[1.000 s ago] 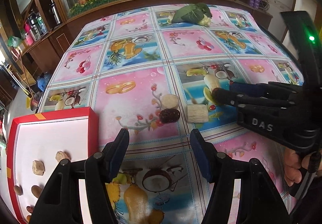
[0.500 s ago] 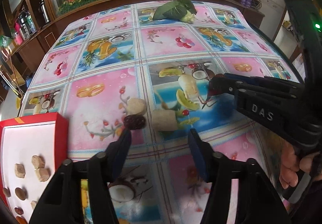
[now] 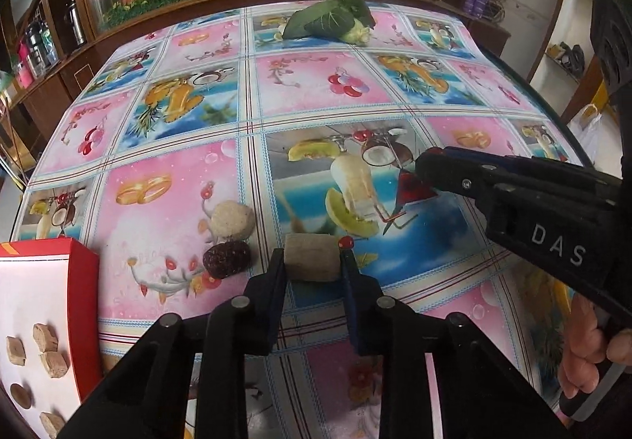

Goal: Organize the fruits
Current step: 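Carry the date and cube over the tray and open both tools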

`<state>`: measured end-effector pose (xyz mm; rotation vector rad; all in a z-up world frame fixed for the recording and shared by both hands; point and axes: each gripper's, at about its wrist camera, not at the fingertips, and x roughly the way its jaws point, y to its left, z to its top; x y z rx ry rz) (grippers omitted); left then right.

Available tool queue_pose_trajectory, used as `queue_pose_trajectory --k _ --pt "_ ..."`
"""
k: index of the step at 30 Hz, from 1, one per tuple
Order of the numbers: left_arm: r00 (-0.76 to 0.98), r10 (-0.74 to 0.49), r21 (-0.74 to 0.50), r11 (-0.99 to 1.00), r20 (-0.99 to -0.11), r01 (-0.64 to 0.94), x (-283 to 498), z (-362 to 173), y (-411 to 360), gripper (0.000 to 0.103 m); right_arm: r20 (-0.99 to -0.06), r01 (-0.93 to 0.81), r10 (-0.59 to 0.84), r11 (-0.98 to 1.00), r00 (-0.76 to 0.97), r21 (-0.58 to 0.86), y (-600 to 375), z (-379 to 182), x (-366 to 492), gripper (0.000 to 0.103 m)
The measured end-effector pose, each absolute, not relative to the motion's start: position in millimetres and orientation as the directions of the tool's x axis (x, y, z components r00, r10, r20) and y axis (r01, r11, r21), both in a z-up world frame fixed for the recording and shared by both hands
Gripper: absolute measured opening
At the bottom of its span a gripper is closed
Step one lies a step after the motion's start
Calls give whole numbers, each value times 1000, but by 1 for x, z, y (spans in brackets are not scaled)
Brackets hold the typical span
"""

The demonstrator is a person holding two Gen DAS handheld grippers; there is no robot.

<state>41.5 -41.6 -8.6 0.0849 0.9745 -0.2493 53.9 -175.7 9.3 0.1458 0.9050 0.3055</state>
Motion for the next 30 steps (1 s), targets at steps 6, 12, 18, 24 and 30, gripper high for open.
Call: queue_pose_trajectory --k 6,12,18,24,30 --pt "540 -180 -56 969 -822 239 36 -4 -37 26 -743 -196 324 946 586 257 -177 11 52 21" --pt "614 -159 -22 974 -773 224 12 31 -15 26 -712 -196 348 937 609 290 -171 19 44 21" --pt "659 -66 39 989 -749 144 -9 58 45 26 -670 -240 399 916 626 322 -137 34 31 21" --pt "672 69 78 997 -737 -16 -22 71 131 26 -639 -345 490 872 592 348 -67 47 20 21" --pt "650 146 92 989 -745 -117 -25 64 185 25 -635 -447 555 826 537 344 9 57 18 21"
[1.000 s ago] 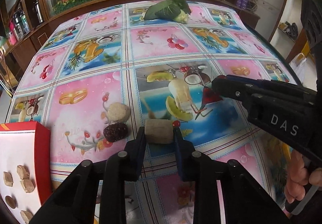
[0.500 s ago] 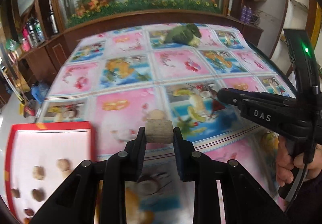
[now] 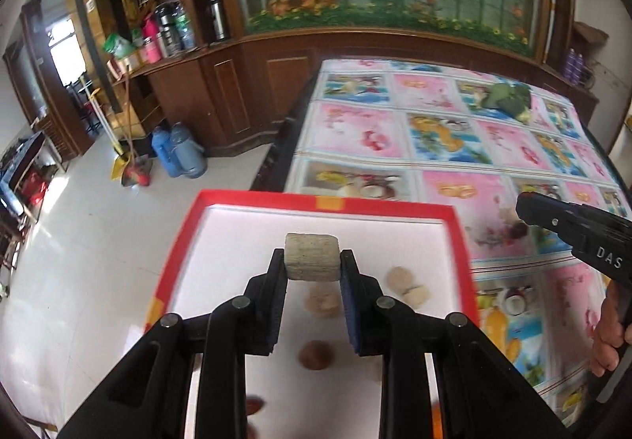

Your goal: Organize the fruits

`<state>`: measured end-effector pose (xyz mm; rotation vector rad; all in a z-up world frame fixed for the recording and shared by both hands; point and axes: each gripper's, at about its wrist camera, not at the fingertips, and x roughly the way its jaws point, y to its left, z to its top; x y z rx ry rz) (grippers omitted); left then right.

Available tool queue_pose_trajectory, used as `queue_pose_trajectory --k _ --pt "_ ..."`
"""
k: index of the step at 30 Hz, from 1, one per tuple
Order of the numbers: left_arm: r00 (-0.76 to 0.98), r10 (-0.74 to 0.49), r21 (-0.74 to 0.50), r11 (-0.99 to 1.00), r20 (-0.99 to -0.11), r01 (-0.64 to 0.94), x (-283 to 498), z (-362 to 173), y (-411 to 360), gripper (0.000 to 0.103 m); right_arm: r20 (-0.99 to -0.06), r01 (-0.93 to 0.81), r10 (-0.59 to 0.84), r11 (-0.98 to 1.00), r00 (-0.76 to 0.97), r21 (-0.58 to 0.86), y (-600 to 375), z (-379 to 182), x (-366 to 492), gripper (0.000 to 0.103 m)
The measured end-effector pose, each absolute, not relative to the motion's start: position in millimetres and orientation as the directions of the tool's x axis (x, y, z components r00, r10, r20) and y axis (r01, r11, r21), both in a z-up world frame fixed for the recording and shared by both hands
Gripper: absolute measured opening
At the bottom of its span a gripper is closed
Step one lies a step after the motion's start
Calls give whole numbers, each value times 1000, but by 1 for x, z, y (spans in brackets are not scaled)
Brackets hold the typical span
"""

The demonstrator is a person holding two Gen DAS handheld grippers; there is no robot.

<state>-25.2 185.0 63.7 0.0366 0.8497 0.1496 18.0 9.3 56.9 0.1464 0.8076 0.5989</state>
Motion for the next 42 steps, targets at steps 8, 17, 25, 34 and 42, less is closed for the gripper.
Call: queue_pose_trajectory --k 8,17,25,34,42 --pt "596 187 97 979 -781 -180 -10 39 227 25 -687 -506 555 806 468 306 74 46 29 22" --pt "542 190 97 976 -819 -197 -6 18 249 26 -765 -494 499 825 407 275 111 20 45 22" --pt "520 208 123 973 -829 -194 -8 10 253 26 -794 -485 478 831 374 272 117 8 50 22" --pt "513 245 157 965 -823 -210 -13 14 246 41 -744 -466 565 797 355 384 84 25 54 22" --pt "584 213 154 977 -784 -149 -18 42 203 44 -699 -334 527 849 485 409 -16 41 66 22"
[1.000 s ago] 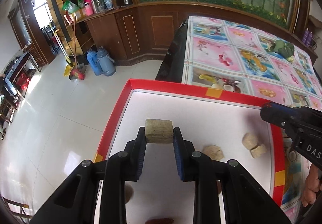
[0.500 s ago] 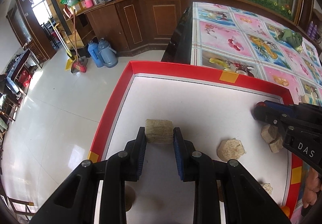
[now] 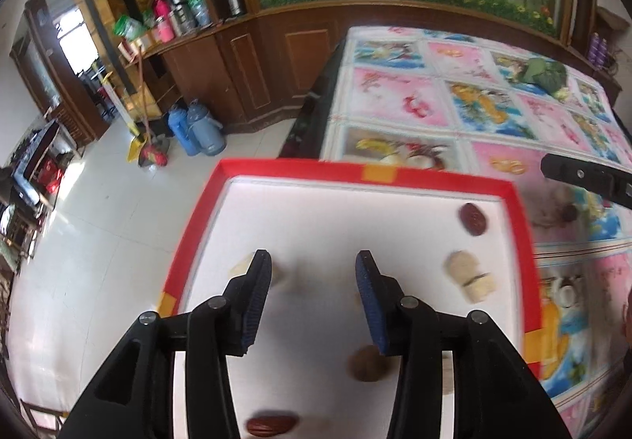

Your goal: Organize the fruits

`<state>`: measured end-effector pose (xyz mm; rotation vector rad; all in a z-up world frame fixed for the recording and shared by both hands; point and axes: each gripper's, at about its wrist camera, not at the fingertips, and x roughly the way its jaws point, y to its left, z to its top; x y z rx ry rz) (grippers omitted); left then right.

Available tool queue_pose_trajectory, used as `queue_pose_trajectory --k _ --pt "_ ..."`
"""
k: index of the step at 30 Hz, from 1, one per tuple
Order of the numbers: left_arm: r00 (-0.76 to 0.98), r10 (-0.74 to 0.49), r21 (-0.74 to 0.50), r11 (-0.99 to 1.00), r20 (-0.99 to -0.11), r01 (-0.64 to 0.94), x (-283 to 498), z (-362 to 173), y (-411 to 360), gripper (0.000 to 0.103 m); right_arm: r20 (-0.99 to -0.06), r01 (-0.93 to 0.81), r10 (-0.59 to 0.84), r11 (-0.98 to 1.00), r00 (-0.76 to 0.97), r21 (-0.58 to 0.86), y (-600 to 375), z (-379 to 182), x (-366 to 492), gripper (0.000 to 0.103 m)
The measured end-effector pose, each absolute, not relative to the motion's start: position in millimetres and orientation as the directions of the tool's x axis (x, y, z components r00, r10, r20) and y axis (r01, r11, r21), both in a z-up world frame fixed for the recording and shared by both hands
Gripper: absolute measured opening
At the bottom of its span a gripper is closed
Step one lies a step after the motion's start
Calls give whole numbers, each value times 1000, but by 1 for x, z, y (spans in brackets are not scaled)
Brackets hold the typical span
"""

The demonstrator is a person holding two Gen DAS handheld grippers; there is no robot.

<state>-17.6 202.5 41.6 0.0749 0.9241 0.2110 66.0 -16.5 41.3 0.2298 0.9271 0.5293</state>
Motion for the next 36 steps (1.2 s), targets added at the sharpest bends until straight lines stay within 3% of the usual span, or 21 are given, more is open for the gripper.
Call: queue_pose_trajectory --k 13,30,33,35,36 --pt "633 29 122 987 -774 104 2 38 53 44 -719 -88 437 879 540 468 -146 18 82 22" --pt "590 -91 -29 993 -802 113 37 -3 0 44 -717 -93 445 875 537 474 -148 18 83 23" --pt "583 -91 -40 994 -808 100 41 -9 2 38 -721 -93 441 879 534 468 -147 17 83 23" --pt "589 -89 -31 994 -803 107 41 -9 1 25 -724 -95 440 880 531 465 -145 16 83 23" --pt "589 -98 -41 993 -802 110 41 -9 3 25 -726 -98 438 882 530 461 -144 15 83 23"
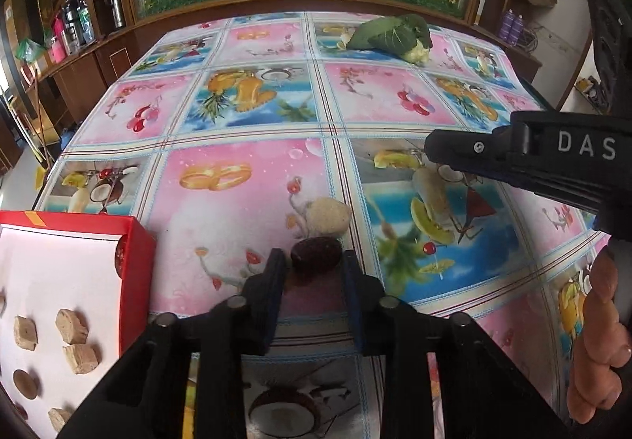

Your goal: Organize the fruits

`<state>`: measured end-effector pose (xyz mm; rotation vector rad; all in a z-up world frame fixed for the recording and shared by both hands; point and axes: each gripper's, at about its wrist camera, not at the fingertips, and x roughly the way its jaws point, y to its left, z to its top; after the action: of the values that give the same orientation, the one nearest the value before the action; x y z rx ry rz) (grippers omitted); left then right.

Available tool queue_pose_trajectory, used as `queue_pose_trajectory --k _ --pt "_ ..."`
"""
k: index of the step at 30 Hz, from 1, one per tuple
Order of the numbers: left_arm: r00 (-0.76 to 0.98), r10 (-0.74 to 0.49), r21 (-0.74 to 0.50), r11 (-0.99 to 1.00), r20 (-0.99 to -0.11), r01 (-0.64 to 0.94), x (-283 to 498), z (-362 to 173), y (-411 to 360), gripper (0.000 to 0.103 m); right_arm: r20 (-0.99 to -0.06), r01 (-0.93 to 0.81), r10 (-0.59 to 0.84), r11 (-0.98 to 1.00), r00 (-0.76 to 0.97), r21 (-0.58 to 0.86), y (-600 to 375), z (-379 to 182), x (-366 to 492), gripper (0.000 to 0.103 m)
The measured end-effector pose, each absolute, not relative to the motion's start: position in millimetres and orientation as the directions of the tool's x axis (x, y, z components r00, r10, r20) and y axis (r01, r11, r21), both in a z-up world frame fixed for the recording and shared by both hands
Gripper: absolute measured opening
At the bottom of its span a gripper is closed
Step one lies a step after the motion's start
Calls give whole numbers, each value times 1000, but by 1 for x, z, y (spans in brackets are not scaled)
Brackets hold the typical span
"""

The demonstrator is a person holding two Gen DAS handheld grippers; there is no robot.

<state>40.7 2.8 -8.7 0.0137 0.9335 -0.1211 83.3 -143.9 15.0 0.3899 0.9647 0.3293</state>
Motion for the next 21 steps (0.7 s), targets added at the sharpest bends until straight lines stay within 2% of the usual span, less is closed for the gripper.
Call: queue_pose_trajectory --k 6,10,17,18,21 --pt "603 -105 -64 994 -791 88 33 -1 18 25 -740 -167 447 890 502 424 -124 10 81 23" --pt "625 -74 -37 997 -777 71 22 7 29 25 -744 -260 460 888 485 380 -100 8 76 23" --pt "636 -103 -85 995 -765 59 0 13 44 25 -762 -327 455 885 461 331 -76 -2 73 23" --pt "638 -109 -91 994 -763 61 -3 14 45 25 -763 -331 452 886 462 325 -75 -4 73 24" --pt "645 -113 -93 993 -755 65 -9 18 46 25 -761 -339 453 885 464 320 -72 -4 72 38"
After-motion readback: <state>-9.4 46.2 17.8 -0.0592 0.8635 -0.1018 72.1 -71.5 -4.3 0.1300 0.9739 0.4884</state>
